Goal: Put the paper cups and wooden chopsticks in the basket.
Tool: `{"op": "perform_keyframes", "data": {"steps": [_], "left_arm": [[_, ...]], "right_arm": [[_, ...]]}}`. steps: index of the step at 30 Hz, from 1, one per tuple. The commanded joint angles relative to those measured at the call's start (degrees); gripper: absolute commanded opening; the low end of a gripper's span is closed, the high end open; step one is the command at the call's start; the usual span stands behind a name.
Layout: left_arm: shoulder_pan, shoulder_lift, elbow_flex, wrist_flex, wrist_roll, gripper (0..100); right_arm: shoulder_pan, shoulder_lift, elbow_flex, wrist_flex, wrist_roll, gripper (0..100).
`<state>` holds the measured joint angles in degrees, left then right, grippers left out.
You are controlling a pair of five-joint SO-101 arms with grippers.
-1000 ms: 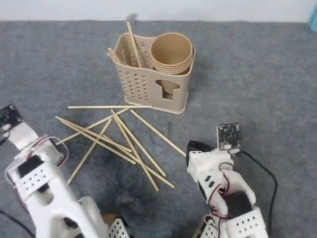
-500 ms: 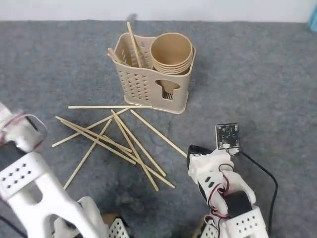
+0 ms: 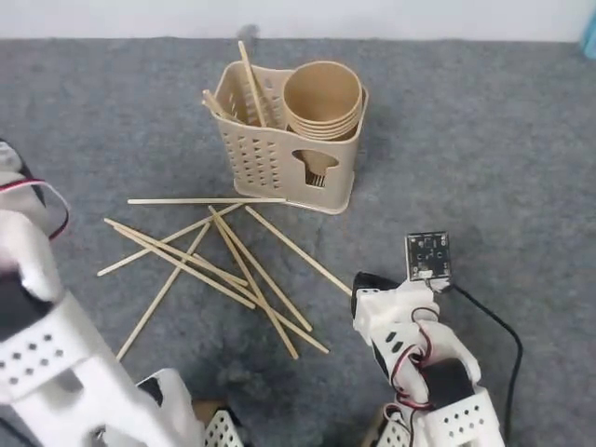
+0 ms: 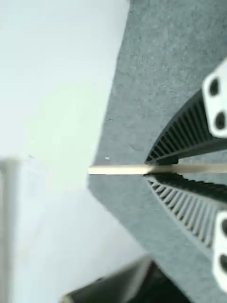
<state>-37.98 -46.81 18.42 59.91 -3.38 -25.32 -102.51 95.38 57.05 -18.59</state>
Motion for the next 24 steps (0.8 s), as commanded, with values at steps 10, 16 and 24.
{"op": "perform_keyframes", "data": {"steps": [10,16,24], "left_arm": [[9.5,-26.1,23.7,-27.0,-0.8,1],[19.7,-25.2,32.0,-49.7,-0.7,1],[31.3,-19.4,39.3,-80.4,-0.6,1]], "right_arm": [[0.7,0.0,1.1,0.5,-0.3,0.8],[0.7,0.0,1.1,0.5,-0.3,0.8],[0.7,0.0,1.1,0.3,-0.3,0.8]]}}
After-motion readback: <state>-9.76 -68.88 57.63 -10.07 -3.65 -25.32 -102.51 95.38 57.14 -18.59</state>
